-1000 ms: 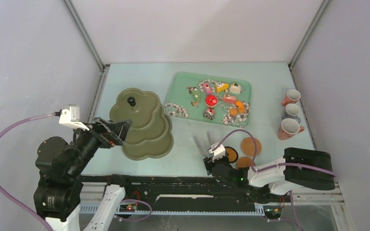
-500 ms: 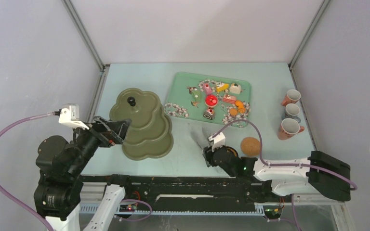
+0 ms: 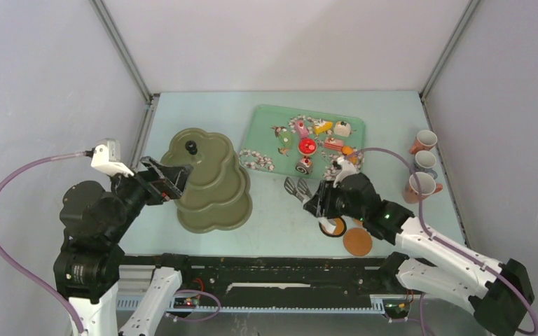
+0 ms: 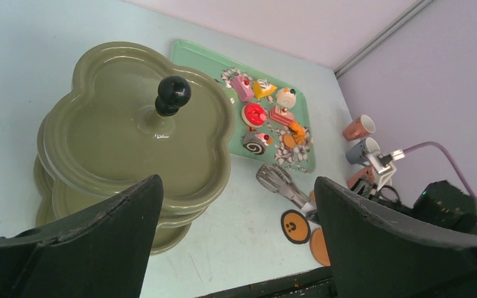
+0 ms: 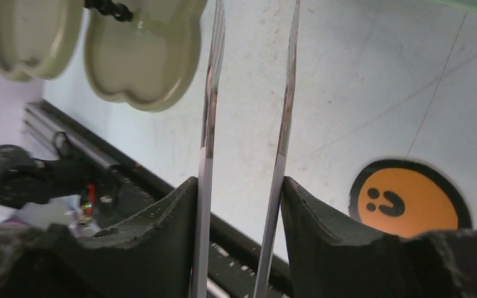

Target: Serve the afternoon tea

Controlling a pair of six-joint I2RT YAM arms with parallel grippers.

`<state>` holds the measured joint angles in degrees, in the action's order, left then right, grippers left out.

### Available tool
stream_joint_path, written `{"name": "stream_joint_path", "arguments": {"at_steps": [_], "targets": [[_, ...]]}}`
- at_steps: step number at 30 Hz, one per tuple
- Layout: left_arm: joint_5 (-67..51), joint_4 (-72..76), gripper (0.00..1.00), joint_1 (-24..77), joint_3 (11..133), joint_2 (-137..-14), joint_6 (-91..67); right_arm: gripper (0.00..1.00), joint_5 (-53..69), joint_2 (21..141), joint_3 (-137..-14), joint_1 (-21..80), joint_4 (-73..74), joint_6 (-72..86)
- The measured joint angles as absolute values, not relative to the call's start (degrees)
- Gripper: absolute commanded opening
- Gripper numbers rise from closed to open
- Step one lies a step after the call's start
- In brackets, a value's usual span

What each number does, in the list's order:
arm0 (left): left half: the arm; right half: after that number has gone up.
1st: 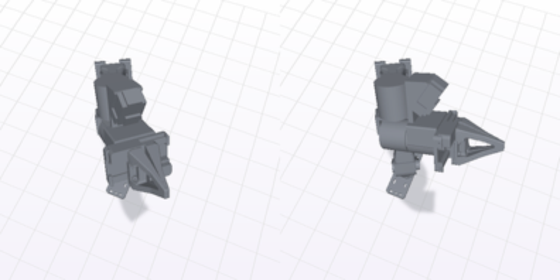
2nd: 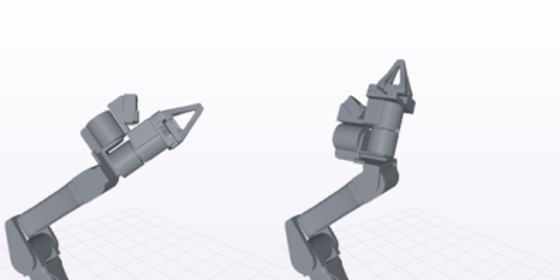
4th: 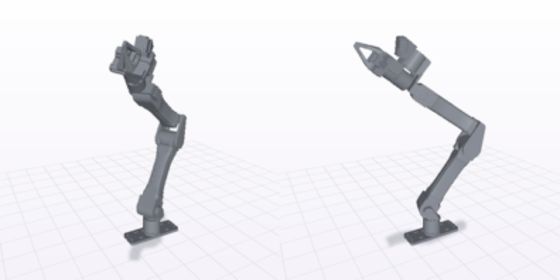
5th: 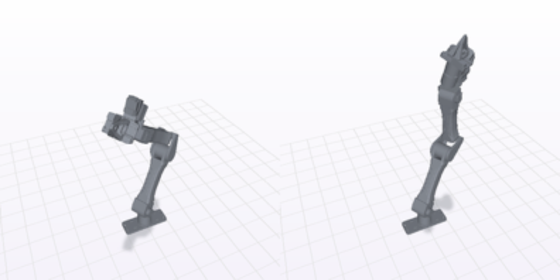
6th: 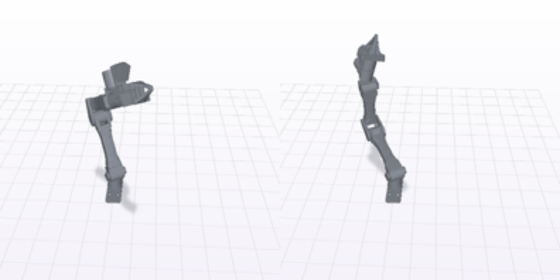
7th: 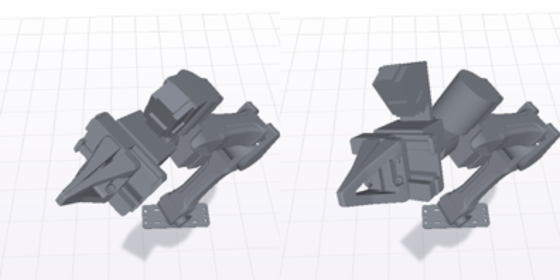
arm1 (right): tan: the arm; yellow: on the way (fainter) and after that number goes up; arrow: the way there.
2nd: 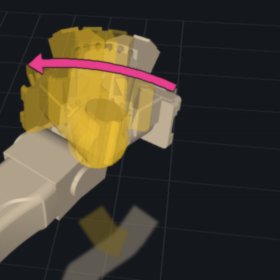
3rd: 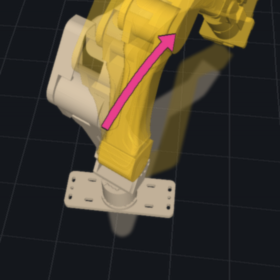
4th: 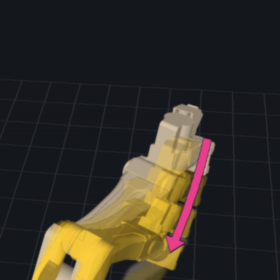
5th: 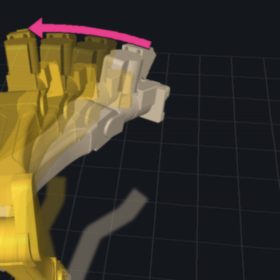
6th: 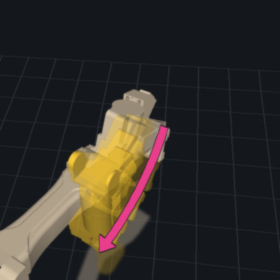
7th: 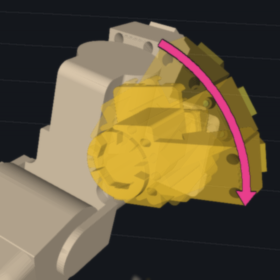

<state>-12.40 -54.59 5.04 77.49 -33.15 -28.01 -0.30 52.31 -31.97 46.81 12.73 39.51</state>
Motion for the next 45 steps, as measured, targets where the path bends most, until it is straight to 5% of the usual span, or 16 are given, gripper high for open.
{"name": "stream_joint_path", "arguments": {"at_steps": [9, 16, 45], "targets": [[-9.61, -55.46, 0.98, 5.04, 78.56, -34.24, -27.97, 0.51, 19.51, 52.82, -44.25, 27.7, 26.61, 43.97], [-8.47, -54.11, 0.98, 5.04, 76.71, -35.62, -28.51, 0.49, 28.47, 63.81, -52.56, 17.34, 32.34, 38.17], [-4.69, -54.54, 0.98, 5.52, 83.92, -42.78, -23.35, 0.5, 36.05, 80.71, -64.99, 10.02, 34.74, -8.38]]}}
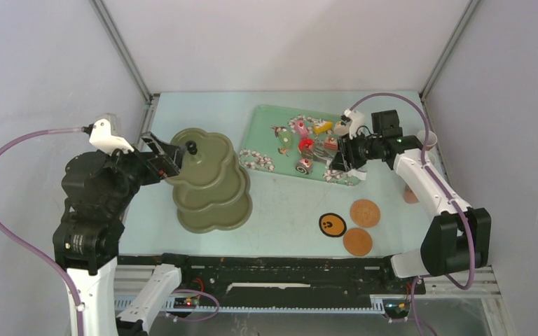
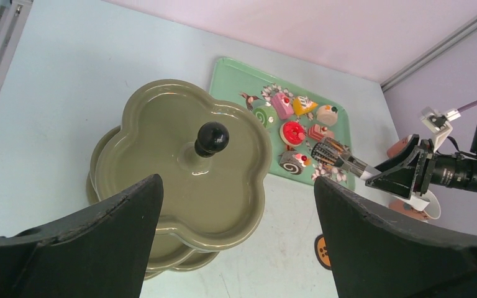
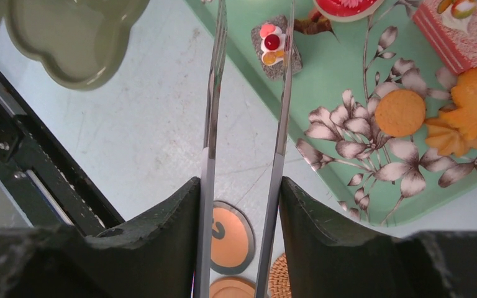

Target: Serve the afternoon tea

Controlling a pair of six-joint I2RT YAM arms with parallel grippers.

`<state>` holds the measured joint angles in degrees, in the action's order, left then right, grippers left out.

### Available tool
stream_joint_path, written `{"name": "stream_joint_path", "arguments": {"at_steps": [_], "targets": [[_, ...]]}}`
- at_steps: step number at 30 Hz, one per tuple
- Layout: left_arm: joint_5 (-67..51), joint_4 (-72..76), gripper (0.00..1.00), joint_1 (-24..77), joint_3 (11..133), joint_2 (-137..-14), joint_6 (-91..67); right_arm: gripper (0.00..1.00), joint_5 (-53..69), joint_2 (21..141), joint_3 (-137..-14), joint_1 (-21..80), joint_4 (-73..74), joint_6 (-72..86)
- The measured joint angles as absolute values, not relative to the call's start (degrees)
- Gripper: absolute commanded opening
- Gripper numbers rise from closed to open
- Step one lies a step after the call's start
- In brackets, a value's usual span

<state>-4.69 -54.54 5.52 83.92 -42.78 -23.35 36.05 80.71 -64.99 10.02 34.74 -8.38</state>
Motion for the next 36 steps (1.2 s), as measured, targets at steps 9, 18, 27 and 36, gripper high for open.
{"name": "stream_joint_path", "arguments": {"at_steps": [9, 18, 27, 36], "targets": [[-4.62, -54.57, 0.98, 6.09, 84.14, -42.65, -21.91, 0.54, 33.43, 83.02, -65.01, 11.6, 35.64, -12.73], [-4.23, -54.57, 0.98, 7.29, 84.14, -42.5, -20.88, 0.54, 30.5, 85.67, -65.25, 13.08, 35.92, -14.28], [-3.31, -54.57, 0.98, 7.29, 84.14, -41.74, -20.45, 0.52, 25.23, 88.49, -65.52, 16.8, 35.92, -15.29], [-3.16, -54.57, 0.98, 7.29, 84.14, -41.67, -20.43, 0.32, 19.88, 88.88, -65.52, 19.66, 35.77, -15.66]]}}
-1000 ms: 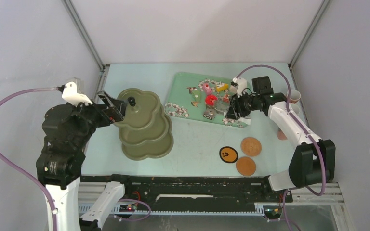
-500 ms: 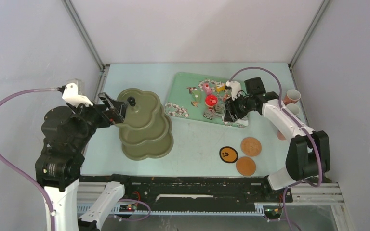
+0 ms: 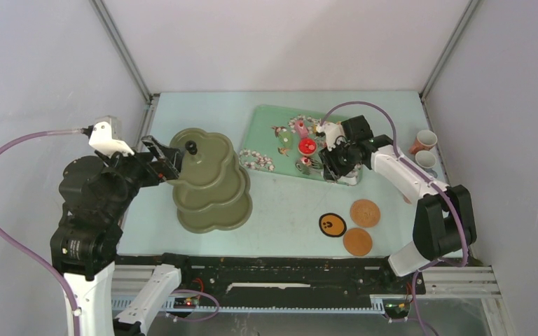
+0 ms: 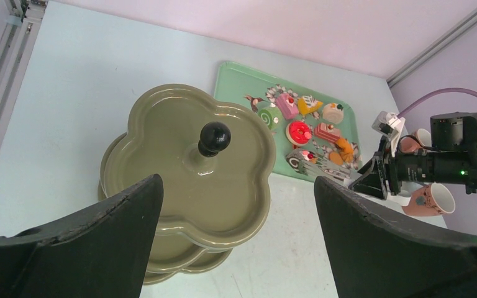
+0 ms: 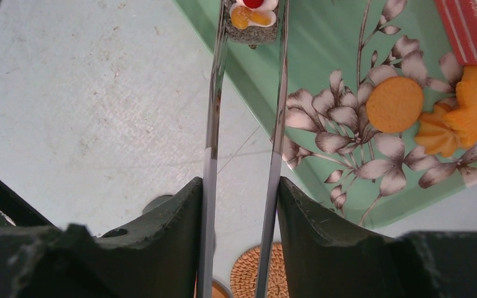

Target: Serve the afternoon tea

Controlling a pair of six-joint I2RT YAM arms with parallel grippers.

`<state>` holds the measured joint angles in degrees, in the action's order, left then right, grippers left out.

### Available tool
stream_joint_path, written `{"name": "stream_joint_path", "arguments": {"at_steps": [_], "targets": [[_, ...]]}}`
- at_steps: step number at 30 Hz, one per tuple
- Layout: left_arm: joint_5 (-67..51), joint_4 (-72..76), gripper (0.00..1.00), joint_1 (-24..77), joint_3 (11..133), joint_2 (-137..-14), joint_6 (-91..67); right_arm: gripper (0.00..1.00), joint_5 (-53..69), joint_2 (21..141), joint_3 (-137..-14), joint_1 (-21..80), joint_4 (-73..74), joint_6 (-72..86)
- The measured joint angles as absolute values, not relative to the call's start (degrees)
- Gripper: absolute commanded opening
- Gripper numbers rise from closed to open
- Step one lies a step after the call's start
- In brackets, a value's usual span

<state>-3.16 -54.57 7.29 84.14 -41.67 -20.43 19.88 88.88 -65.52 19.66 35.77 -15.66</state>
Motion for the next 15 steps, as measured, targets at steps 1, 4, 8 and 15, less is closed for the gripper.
{"name": "stream_joint_path", "arguments": {"at_steps": [1, 4, 8, 15], "targets": [[-3.16, -54.59, 0.98, 7.29, 84.14, -41.65, -20.43, 0.29, 19.51, 88.88, -65.52, 19.77, 35.77, -15.66], [-3.16, -54.59, 0.98, 7.29, 84.14, -41.56, -20.43, 0.24, 18.44, 88.88, -65.52, 20.23, 35.68, -15.44], [-3.18, -54.57, 0.98, 7.31, 84.14, -41.56, -20.45, 0.18, 17.54, 88.16, -65.52, 21.02, 35.46, -14.15], [-3.22, -54.57, 0.98, 7.35, 84.14, -41.56, -20.49, 0.11, 16.25, 83.11, -65.52, 27.14, 33.06, -9.5]]}}
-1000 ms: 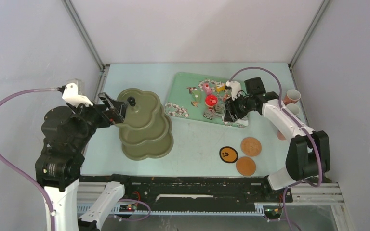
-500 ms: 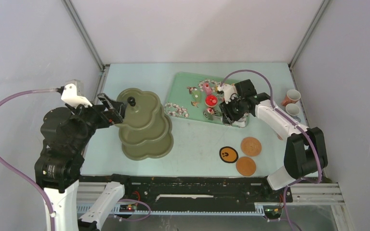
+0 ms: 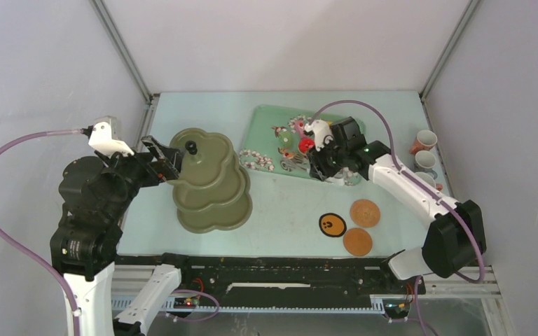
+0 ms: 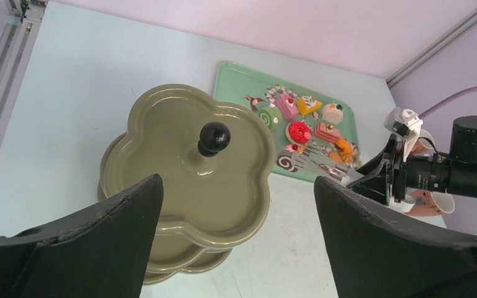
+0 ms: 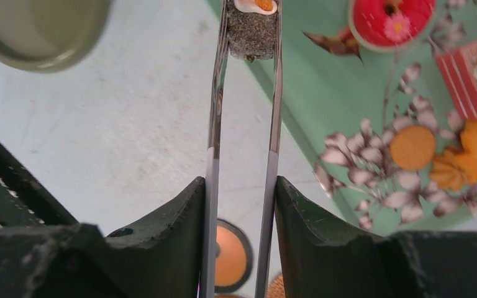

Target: Serve the afternoon tea

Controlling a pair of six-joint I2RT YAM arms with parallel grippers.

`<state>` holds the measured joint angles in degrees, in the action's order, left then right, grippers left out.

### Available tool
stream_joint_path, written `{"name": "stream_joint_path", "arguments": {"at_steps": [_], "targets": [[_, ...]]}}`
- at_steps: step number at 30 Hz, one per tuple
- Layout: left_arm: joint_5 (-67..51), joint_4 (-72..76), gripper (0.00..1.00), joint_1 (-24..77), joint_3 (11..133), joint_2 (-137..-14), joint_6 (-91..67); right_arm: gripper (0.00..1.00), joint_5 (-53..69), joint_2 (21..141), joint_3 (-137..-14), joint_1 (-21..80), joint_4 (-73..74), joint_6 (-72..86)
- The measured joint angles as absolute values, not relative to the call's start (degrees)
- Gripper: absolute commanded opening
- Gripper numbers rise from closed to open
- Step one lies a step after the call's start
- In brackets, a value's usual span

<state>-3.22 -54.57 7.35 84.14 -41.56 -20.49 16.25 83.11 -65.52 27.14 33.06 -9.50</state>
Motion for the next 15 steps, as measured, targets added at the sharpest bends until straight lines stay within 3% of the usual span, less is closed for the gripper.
{"name": "stream_joint_path", "arguments": {"at_steps": [6, 15], "targets": [[-3.6, -54.57, 0.98, 7.35, 84.14, -41.56, -20.56, 0.01, 16.19, 82.74, -65.41, 33.71, 28.29, -5.41], [-3.79, -54.57, 0.98, 7.35, 84.14, -41.56, -20.93, 0.0, 16.88, 83.15, -62.08, 35.22, 21.93, -0.03]]}}
